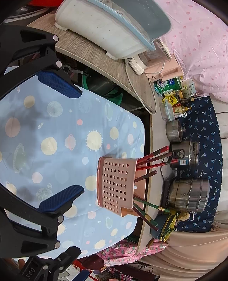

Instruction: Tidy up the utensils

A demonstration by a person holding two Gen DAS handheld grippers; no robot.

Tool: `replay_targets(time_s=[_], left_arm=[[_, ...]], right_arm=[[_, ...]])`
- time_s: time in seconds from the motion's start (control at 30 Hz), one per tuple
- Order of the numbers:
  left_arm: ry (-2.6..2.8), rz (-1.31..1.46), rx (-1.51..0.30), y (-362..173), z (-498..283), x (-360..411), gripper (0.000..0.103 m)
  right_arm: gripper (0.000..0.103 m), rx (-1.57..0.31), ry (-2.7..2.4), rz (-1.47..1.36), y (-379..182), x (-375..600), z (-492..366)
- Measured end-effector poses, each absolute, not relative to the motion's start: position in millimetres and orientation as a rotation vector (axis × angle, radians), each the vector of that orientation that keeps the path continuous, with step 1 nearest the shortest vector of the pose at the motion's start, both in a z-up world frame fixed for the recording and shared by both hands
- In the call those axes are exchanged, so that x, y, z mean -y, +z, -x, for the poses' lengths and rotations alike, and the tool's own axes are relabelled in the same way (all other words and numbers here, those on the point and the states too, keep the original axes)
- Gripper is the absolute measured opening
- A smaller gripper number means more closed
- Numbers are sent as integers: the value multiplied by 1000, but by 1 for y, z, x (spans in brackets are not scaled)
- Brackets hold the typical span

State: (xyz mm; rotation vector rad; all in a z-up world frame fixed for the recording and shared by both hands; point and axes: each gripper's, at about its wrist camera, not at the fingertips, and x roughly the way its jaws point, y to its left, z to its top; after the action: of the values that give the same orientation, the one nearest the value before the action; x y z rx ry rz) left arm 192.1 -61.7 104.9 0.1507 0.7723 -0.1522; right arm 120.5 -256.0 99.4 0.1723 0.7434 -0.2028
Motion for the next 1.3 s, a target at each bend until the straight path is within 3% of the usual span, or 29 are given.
replay_targets(time_s=[1.3], left_arm=[[-132, -150, -801, 89, -217, 72, 95]], right_arm=[[96, -791, -214, -149, 78, 257, -148]])
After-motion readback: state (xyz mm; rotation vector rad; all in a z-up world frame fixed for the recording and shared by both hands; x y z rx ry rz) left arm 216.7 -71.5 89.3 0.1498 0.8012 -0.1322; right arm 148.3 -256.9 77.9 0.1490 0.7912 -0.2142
